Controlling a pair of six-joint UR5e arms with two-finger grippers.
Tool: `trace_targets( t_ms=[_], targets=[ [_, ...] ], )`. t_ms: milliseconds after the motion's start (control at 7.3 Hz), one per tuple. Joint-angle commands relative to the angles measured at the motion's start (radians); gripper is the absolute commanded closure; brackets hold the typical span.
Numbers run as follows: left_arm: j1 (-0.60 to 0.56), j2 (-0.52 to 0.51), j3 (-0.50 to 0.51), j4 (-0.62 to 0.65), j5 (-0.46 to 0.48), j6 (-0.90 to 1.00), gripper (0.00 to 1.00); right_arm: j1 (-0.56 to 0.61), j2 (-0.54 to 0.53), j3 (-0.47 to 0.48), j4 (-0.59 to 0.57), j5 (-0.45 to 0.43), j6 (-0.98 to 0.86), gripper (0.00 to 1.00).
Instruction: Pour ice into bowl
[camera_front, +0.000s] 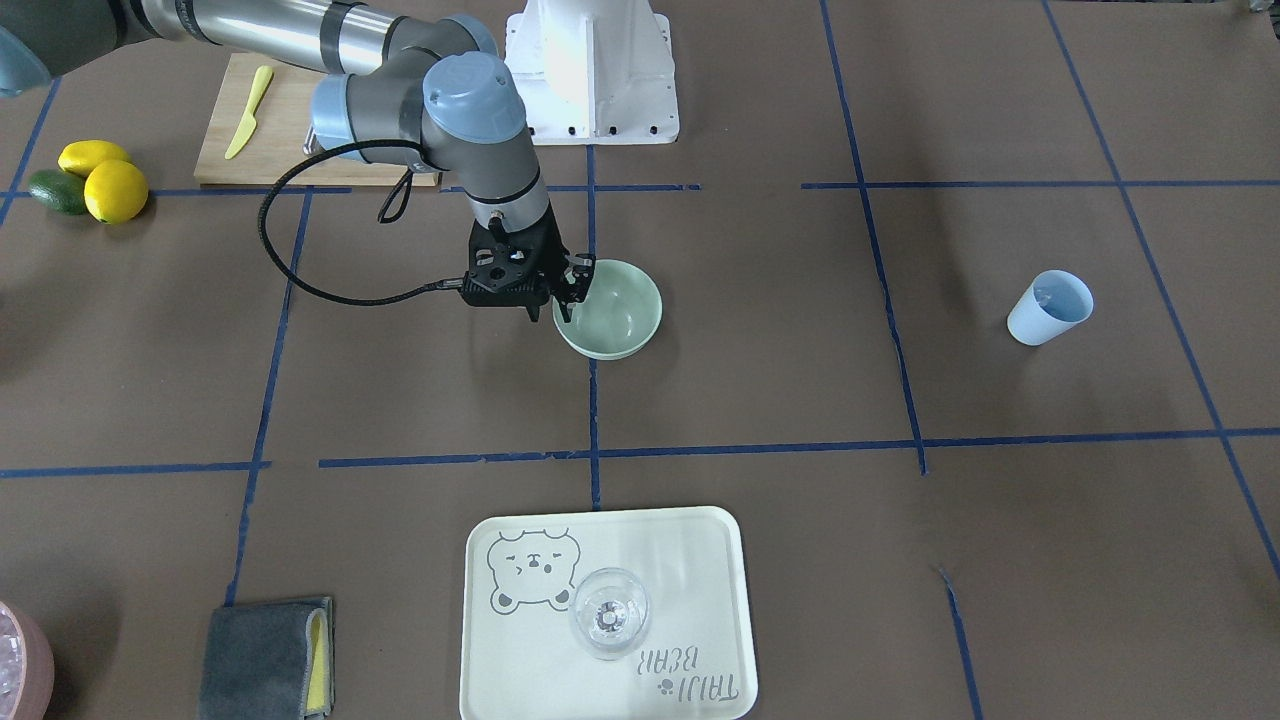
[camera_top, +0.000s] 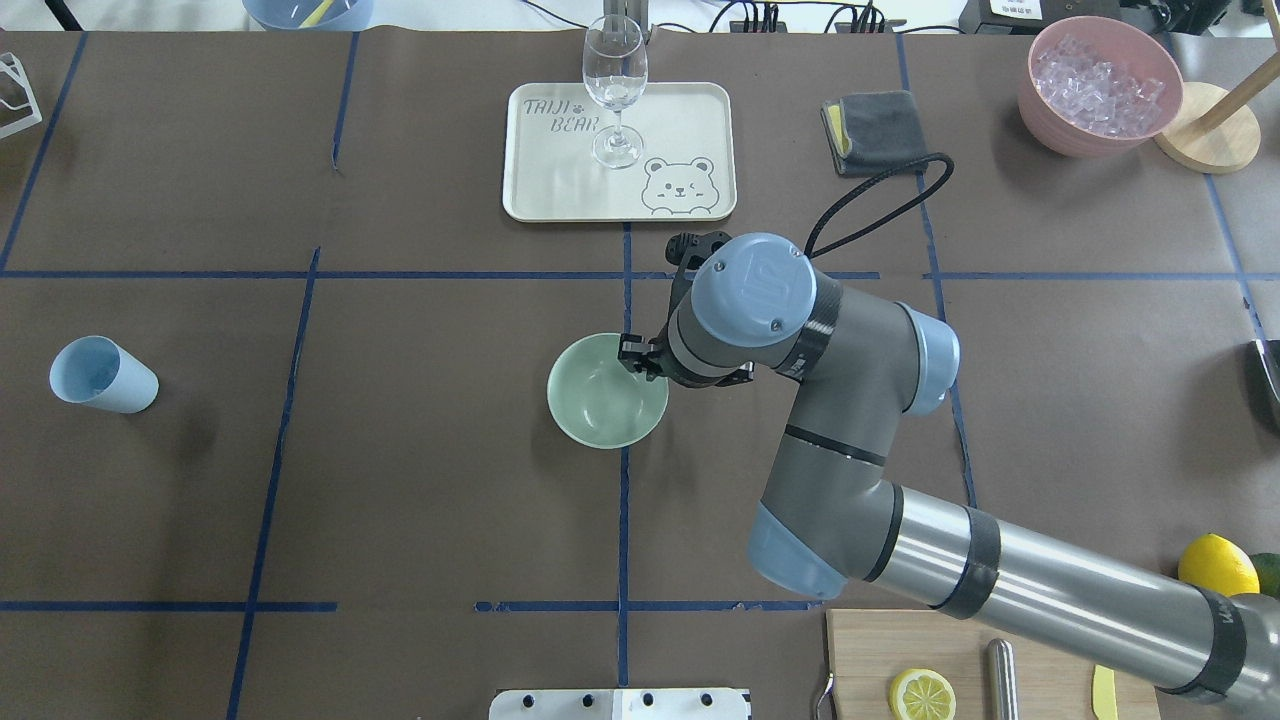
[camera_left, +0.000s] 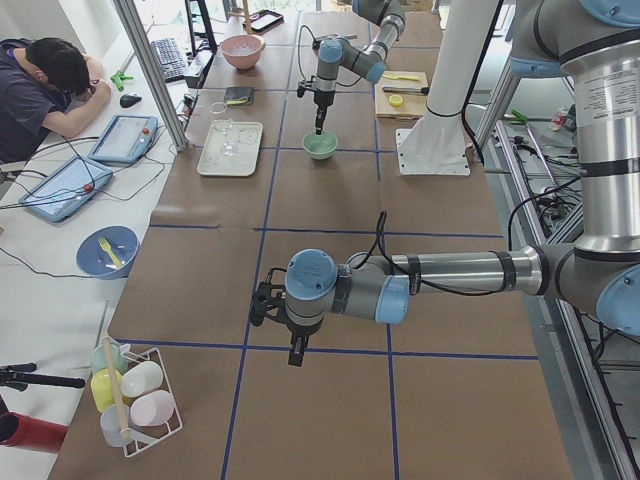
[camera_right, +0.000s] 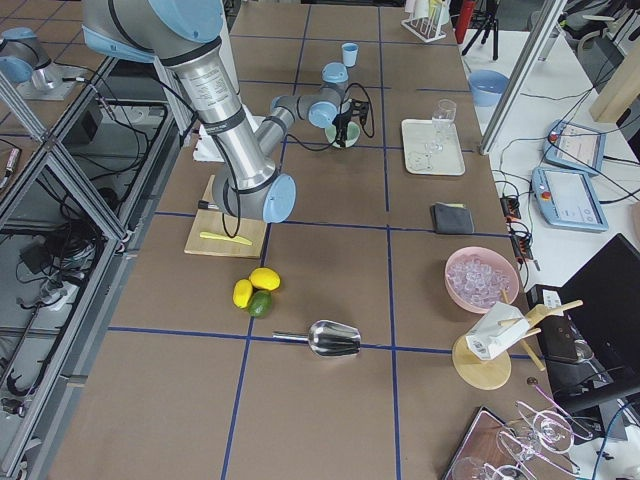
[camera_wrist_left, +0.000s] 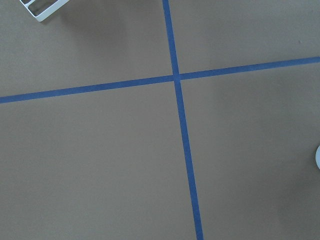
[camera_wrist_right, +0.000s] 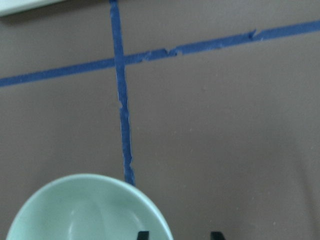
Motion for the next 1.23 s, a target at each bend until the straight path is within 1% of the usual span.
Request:
trace_targets(
  t_ms=[0,137,274,411,548,685,822,959,1096],
  targets=[
    [0.001,0.000,0.002,0.004,0.002,-0.002,0.00,0.174,-0.019,0.083,-0.139,0.151,-0.168,0.00],
    [0.001,0.000,0.002,0.004,0.005,-0.003,0.00,0.292,-0.057,0.143,-0.231,0.253,-0.328,0.00],
    [0.000,0.000,-0.006,0.002,0.008,0.000,0.00,0.410,-0.135,0.199,-0.273,0.327,-0.545,0.00],
    [0.000,-0.003,-0.020,0.001,0.006,0.000,0.00,0.528,-0.249,0.226,-0.290,0.396,-0.782,0.00],
    [0.001,-0.012,-0.020,0.002,0.008,-0.002,0.00,0.633,-0.355,0.226,-0.290,0.423,-0.975,0.00],
    [0.004,-0.013,-0.012,0.001,0.011,-0.002,0.00,0.726,-0.438,0.217,-0.298,0.428,-1.163,0.00],
    [0.007,-0.016,-0.021,0.002,0.029,-0.003,0.00,0.797,-0.511,0.215,-0.325,0.435,-1.290,0.00],
    [0.007,-0.018,-0.050,0.001,0.028,-0.003,0.00,0.831,-0.611,0.215,-0.321,0.426,-1.405,0.00],
    [0.007,-0.057,-0.069,-0.002,0.026,-0.003,0.00,0.909,-0.707,0.212,-0.320,0.429,-1.433,0.00]
  ],
)
